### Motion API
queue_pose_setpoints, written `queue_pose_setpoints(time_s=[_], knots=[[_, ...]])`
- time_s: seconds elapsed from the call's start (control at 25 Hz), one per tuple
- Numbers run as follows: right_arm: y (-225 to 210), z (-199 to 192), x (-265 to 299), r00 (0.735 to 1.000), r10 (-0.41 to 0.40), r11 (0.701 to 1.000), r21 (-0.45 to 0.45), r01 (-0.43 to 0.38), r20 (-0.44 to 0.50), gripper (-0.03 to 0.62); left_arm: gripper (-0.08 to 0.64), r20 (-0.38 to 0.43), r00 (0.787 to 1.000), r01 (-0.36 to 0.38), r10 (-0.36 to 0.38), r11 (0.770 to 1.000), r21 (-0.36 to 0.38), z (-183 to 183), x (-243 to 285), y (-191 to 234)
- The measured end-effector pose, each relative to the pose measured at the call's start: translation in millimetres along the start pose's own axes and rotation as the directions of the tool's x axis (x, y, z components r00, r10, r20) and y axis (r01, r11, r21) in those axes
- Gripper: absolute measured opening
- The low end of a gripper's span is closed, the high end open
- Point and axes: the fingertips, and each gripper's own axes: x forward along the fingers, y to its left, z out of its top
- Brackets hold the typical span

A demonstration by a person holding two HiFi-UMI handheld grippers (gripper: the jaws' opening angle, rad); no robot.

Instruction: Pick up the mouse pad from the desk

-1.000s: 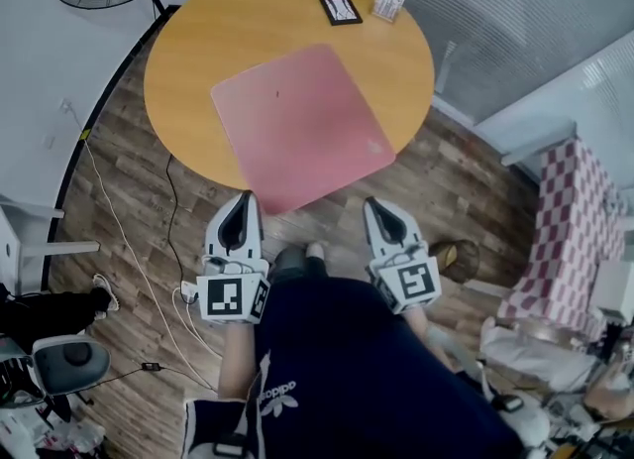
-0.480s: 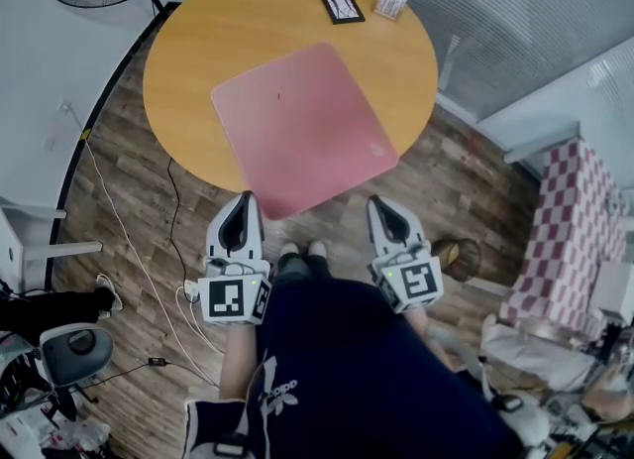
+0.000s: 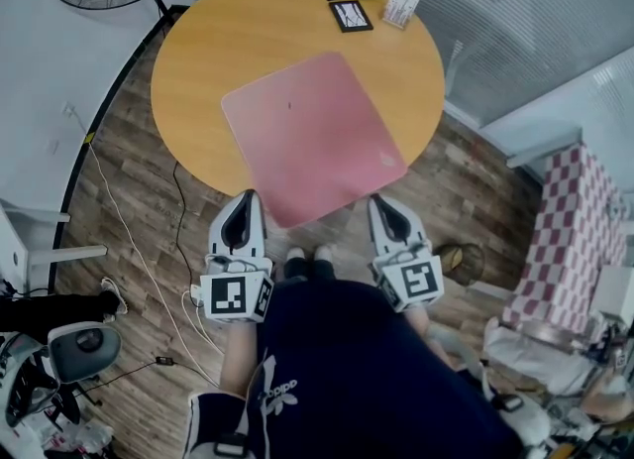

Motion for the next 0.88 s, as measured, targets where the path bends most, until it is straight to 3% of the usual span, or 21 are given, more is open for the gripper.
queue_pose_setpoints(time_s=[0.48, 0.88], knots=[[-0.3, 1.0, 0.2, 0.998, -0.07, 0.998, 0.003, 0.07, 0.007, 0.003, 0.005, -0.008, 0.999, 0.054, -0.054, 0.998, 0.032, 0.8, -4.3, 7.1], [-11.9, 6.6, -12.0, 0.991, -0.133, 0.991, -0.003, 0.133, 0.02, 0.004, 0.005, 0.01, 0.998, 0.06, -0.06, 0.998, 0.014, 2.1, -9.8, 16.9]])
